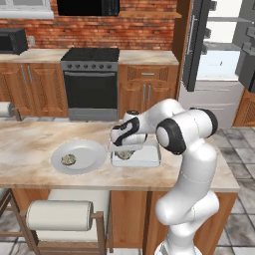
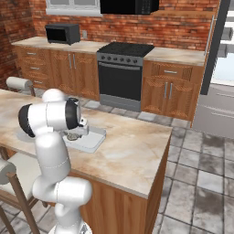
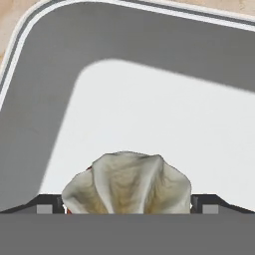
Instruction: Place two dumplings into each of the tupperware containers and then place the containers in the fridge.
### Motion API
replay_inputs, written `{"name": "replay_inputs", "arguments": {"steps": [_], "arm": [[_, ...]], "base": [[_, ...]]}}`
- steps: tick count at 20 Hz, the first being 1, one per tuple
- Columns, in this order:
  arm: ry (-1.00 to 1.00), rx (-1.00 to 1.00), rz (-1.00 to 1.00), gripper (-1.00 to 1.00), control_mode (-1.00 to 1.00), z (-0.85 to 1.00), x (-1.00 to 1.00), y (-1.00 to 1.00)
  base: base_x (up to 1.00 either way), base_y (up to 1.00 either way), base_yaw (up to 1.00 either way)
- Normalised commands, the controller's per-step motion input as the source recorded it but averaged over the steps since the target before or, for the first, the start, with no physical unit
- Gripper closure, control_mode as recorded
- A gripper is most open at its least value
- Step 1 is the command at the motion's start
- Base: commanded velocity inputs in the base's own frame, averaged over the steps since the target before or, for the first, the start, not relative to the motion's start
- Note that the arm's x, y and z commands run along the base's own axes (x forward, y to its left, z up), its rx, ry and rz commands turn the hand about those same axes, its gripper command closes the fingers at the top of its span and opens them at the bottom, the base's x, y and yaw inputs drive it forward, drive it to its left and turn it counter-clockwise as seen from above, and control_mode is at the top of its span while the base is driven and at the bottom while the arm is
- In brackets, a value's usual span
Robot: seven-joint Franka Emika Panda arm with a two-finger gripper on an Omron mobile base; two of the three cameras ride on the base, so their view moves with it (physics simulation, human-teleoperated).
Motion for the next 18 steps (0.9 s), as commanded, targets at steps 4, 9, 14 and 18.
{"name": "replay_inputs", "arguments": {"steps": [4, 9, 14, 18], "arm": [[0.1, 0.01, -0.06, -1.0, -1.0, -0.04, -0.01, 0.0], [0.0, 0.0, -0.04, -1.0, -1.0, 0.24, 0.0, 0.0], [0.12, 0.01, -0.08, -1.0, -1.0, 0.68, -0.16, 0.0], [0.39, 0.0, -0.09, -1.0, -1.0, 0.59, -0.07, 0.0]], "base": [[0.0, 0.0, 0.0], [0.0, 0.0, 0.0], [0.0, 0.0, 0.0], [0.0, 0.0, 0.0]]}}
